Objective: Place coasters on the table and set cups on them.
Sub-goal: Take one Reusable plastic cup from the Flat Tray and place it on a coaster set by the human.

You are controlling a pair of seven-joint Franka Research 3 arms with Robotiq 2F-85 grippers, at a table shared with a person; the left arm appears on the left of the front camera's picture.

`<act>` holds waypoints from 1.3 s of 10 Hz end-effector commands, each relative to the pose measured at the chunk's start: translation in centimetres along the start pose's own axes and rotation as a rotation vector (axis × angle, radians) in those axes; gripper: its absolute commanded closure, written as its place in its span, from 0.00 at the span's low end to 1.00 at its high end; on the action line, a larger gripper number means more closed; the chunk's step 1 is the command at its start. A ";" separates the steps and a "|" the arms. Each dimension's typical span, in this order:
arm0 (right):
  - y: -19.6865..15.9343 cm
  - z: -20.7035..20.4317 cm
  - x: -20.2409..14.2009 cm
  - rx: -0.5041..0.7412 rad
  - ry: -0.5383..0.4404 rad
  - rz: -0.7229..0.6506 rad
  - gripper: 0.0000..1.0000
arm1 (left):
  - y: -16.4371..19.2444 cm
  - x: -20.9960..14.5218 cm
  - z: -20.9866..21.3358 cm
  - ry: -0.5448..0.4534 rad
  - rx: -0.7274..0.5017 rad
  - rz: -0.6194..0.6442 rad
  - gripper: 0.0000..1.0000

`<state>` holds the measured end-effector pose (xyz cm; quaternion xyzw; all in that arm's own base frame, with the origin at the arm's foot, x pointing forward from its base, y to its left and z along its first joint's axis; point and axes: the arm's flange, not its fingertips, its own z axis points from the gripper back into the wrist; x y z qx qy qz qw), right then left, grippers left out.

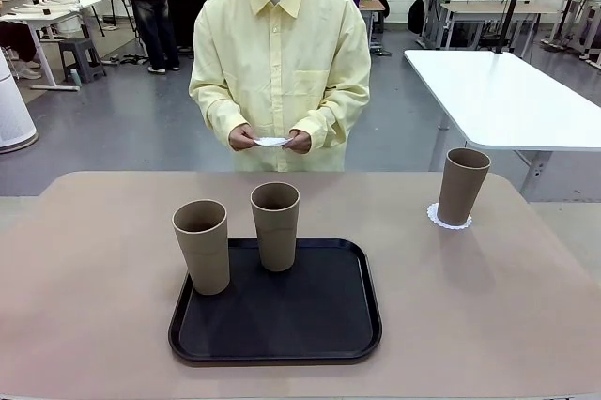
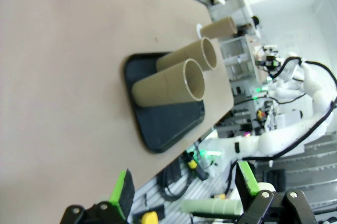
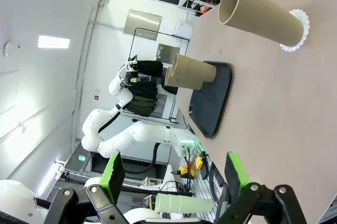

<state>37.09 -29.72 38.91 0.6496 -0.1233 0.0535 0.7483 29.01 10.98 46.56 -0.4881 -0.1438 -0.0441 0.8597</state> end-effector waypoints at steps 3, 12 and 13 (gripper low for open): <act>-0.1 -0.1 0.1 -0.005 0.000 -0.018 0.00 | 0.0 0.0 0.0 -0.012 -0.019 -0.010 0.00; -0.1 -0.1 0.1 -0.005 0.000 -0.018 0.00 | 0.0 0.0 0.0 -0.012 -0.019 -0.010 0.00; -0.1 -0.1 0.1 -0.005 0.000 -0.018 0.00 | 0.0 0.0 0.0 -0.012 -0.019 -0.010 0.00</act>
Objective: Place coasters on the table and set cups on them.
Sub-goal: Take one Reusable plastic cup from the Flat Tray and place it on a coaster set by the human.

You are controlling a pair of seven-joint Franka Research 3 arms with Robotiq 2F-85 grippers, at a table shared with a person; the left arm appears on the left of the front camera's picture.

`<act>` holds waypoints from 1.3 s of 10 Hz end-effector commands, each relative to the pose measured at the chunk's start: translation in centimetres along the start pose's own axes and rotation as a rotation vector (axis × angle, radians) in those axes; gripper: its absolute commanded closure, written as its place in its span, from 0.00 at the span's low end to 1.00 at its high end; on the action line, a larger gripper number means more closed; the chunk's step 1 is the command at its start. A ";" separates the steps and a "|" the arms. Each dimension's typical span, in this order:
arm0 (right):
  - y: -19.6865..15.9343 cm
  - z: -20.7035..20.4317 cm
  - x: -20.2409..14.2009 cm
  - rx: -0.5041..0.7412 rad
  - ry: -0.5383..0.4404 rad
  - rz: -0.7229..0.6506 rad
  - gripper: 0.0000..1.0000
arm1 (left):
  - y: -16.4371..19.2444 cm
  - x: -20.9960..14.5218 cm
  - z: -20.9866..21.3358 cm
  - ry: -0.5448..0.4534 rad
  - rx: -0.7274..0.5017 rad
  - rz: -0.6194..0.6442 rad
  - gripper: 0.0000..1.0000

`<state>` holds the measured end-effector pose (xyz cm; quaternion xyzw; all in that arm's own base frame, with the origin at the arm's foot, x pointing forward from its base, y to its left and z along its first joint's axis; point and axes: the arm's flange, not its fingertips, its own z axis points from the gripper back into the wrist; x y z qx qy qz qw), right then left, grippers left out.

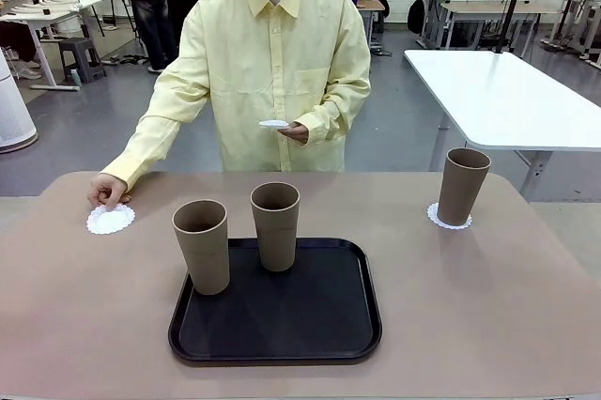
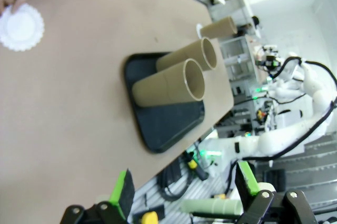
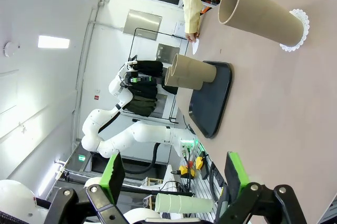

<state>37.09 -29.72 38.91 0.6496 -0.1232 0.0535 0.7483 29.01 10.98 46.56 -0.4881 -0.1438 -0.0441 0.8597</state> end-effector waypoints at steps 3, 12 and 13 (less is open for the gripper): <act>-0.1 -0.1 0.1 -0.005 -0.001 -0.017 0.00 | 0.0 0.0 0.0 -0.012 -0.019 -0.010 0.00; -0.1 -0.1 0.1 -0.005 -0.001 -0.017 0.00 | -1.2 1.2 -0.4 0.030 0.131 -0.110 0.00; -0.1 -0.1 0.1 -0.005 -0.001 -0.017 0.00 | -2.7 2.5 -0.9 0.061 0.240 -0.208 0.00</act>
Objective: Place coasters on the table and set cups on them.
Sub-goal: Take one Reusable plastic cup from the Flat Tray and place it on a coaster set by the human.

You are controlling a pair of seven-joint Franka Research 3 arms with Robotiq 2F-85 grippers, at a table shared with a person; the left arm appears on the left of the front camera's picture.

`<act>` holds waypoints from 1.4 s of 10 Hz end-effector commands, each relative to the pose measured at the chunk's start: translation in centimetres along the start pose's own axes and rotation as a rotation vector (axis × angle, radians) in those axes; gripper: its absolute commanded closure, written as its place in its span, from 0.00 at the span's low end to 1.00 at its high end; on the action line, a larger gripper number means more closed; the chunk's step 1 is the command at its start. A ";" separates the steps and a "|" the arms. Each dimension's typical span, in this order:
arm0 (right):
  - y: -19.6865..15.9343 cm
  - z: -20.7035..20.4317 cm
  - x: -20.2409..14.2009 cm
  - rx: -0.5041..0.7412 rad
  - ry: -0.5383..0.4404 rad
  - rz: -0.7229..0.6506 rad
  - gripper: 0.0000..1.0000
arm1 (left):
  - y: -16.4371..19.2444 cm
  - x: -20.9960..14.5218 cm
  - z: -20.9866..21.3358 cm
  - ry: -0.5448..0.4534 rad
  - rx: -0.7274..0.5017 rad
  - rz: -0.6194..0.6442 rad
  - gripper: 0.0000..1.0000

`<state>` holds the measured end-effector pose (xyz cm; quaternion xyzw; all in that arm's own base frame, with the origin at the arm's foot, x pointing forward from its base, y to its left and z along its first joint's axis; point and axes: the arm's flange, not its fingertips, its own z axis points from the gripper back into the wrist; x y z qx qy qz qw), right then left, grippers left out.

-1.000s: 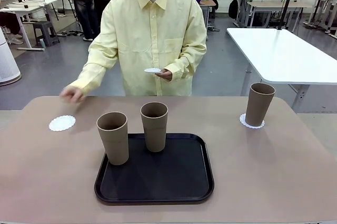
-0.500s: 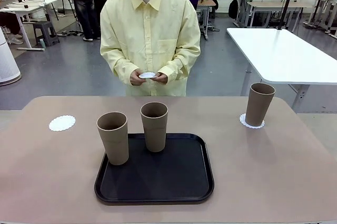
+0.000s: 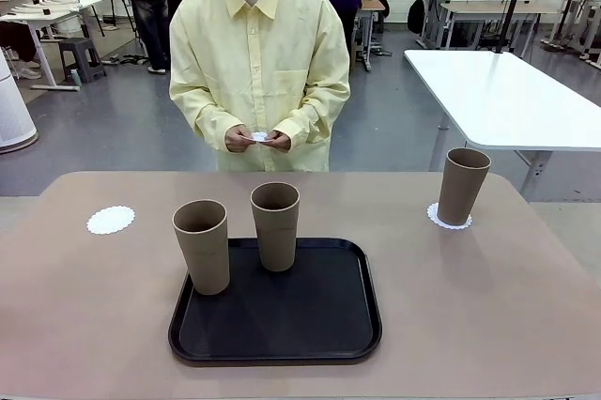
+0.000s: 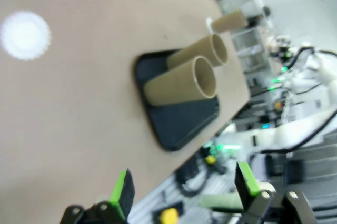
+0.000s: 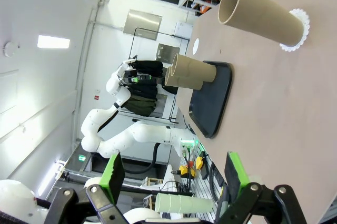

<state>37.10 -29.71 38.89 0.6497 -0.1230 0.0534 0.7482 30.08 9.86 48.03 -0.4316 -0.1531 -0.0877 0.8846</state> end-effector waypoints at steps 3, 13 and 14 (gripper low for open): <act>-0.1 0.0 0.1 -0.006 -0.001 -0.017 0.00 | -4.6 5.6 -2.4 0.202 0.362 -0.410 0.00; -0.1 0.0 0.1 -0.006 -0.001 -0.017 0.00 | -10.0 5.6 -12.0 0.550 0.611 -0.934 0.00; -0.1 0.0 0.1 -0.006 -0.001 -0.017 0.00 | -10.7 5.9 -11.8 0.524 0.585 -0.915 0.00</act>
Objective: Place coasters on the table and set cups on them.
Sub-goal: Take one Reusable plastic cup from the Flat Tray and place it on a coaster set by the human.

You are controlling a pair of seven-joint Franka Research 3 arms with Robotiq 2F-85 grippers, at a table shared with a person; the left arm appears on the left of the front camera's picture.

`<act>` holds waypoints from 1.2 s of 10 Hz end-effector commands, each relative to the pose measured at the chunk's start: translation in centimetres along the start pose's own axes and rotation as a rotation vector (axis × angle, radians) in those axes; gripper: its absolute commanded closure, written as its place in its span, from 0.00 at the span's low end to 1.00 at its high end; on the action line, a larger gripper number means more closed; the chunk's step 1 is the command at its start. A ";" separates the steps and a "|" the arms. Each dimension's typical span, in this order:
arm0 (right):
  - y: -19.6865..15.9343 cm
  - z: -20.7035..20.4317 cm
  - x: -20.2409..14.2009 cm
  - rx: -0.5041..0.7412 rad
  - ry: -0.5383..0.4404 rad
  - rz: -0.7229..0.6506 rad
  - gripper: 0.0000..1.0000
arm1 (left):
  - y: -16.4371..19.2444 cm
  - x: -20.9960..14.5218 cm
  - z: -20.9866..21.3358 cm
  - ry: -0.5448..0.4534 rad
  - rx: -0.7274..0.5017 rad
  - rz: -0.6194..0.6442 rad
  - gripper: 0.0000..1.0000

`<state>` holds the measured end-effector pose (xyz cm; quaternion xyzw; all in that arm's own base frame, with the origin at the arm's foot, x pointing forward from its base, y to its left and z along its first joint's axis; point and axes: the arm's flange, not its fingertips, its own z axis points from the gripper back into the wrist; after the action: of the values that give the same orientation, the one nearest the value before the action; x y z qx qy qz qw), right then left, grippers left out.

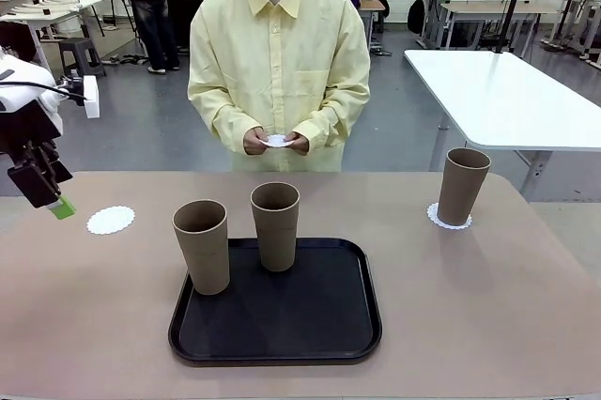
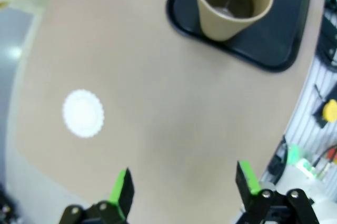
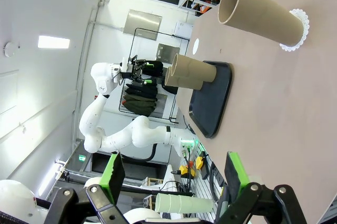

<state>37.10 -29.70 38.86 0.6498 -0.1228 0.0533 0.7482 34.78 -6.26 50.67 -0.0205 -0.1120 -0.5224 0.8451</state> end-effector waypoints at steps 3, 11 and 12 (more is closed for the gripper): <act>0.0 0.0 0.1 -0.006 -0.001 -0.016 0.00 | 0.1 0.1 0.4 -0.015 0.000 0.012 0.00; 0.0 0.0 0.1 -0.006 -0.001 -0.016 0.00 | 2.5 -1.2 -1.0 -0.310 -0.077 -0.245 0.00; 0.0 0.0 0.1 -0.006 -0.001 -0.016 0.00 | 3.3 -1.9 -1.6 -0.394 -0.100 -0.292 0.00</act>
<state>37.08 -29.72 38.86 0.6498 -0.1230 0.0531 0.7482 36.31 -4.36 50.49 -0.0940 -0.2257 -0.6072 0.7560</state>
